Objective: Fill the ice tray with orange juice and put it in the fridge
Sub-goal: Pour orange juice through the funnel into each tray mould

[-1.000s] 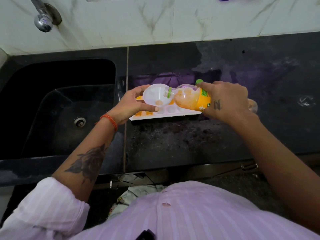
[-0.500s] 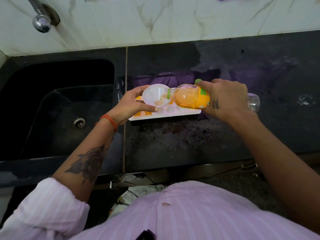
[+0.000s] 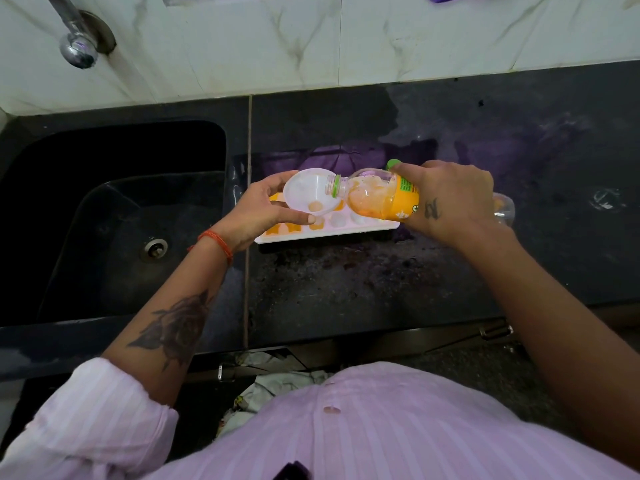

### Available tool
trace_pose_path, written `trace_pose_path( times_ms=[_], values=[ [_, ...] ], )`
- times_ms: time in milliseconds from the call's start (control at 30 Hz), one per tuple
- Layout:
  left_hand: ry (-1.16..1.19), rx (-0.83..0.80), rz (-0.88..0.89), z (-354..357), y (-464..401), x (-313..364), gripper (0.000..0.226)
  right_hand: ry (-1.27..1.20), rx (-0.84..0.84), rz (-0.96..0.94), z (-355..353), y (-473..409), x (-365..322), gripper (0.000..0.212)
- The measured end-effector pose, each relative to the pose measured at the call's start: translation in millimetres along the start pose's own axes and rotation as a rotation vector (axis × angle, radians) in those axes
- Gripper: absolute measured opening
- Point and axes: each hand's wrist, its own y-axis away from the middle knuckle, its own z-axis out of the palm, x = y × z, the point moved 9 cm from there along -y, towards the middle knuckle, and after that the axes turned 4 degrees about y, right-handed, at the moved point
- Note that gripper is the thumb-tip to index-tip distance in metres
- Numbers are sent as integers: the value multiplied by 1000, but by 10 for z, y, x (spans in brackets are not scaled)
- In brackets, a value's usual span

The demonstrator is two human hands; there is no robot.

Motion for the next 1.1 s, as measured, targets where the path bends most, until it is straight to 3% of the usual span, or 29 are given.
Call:
trace_pose_path(
  times_ms=[667,1100],
  values=[
    [-6,1,-11,-14,-2,-26,75,-43,-23,-18,40,-30,-22,67],
    [-5,-40,20,154,-55,96,74,-80,-19,61,149,27,232,77]
  ],
)
